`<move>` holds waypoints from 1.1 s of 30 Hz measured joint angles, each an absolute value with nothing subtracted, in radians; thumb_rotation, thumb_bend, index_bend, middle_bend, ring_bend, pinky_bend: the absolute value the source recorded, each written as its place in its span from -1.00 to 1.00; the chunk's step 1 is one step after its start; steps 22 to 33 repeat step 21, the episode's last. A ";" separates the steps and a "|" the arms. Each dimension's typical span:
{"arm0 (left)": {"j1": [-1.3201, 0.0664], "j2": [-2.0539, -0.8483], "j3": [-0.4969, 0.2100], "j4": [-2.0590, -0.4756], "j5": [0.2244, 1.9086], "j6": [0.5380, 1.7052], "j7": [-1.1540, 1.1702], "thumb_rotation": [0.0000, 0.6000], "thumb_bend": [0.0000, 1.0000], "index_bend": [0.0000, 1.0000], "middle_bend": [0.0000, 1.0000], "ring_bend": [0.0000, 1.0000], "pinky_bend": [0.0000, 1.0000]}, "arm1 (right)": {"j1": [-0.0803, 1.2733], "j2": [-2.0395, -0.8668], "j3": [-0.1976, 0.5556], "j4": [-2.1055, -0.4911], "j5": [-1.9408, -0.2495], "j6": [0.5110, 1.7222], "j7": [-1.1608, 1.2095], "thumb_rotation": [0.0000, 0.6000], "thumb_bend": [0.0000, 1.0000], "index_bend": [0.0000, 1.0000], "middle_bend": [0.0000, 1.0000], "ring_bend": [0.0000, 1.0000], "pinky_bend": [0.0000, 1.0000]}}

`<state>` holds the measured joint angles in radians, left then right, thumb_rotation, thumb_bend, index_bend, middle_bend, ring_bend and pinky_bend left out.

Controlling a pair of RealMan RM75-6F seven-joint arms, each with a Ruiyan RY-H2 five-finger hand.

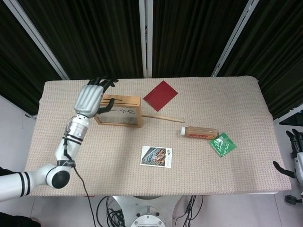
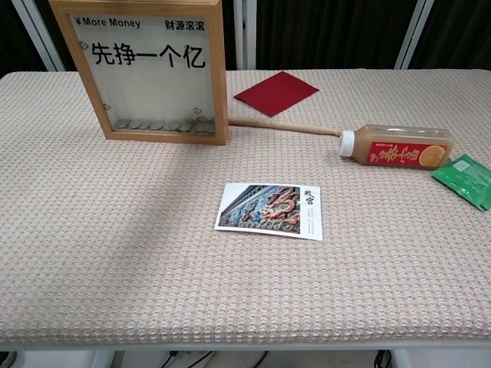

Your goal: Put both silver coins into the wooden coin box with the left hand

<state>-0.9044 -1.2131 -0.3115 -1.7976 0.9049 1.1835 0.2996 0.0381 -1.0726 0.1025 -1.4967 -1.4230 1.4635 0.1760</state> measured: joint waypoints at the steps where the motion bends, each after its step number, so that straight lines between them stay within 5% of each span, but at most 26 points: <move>1: -0.886 -1.205 -0.295 -1.810 0.951 1.219 0.314 1.00 -0.14 -0.43 -0.44 -0.78 -0.66 | 0.038 -1.072 0.101 -1.494 -1.427 1.464 0.180 1.00 -0.79 -1.00 -1.00 -1.00 -1.00; 5: -0.762 -1.159 -0.184 -1.857 1.187 1.400 0.379 1.00 -0.32 -0.42 -0.44 -0.78 -0.62 | 0.036 -1.073 0.099 -1.487 -1.439 1.475 0.190 1.00 -0.81 -1.00 -1.00 -1.00 -1.00; 10: -0.556 -1.121 0.000 -1.874 1.380 1.555 0.431 1.00 -0.91 -0.53 -0.63 -0.90 -0.77 | 0.032 -1.083 0.103 -1.486 -1.440 1.498 0.153 1.00 -0.84 -1.00 -1.00 -1.00 -1.00; 14: -0.405 -1.130 0.129 -1.834 1.425 1.607 0.474 1.00 -1.00 -0.73 -0.79 -1.00 -0.86 | 0.027 -1.104 0.110 -1.493 -1.433 1.526 0.052 1.00 -0.84 -1.00 -1.00 -1.00 -1.00; 21: -0.311 -1.195 0.160 -1.623 1.468 1.633 0.404 1.00 -1.00 -0.83 -0.83 -1.00 -0.89 | 0.018 -1.138 0.102 -1.511 -1.443 1.559 -0.038 1.00 -0.84 -1.00 -1.00 -1.00 -1.00; 33: -0.311 -1.195 0.160 -1.623 1.468 1.633 0.404 1.00 -1.00 -0.83 -0.83 -1.00 -0.89 | 0.018 -1.138 0.102 -1.511 -1.443 1.559 -0.038 1.00 -0.84 -1.00 -1.00 -1.00 -1.00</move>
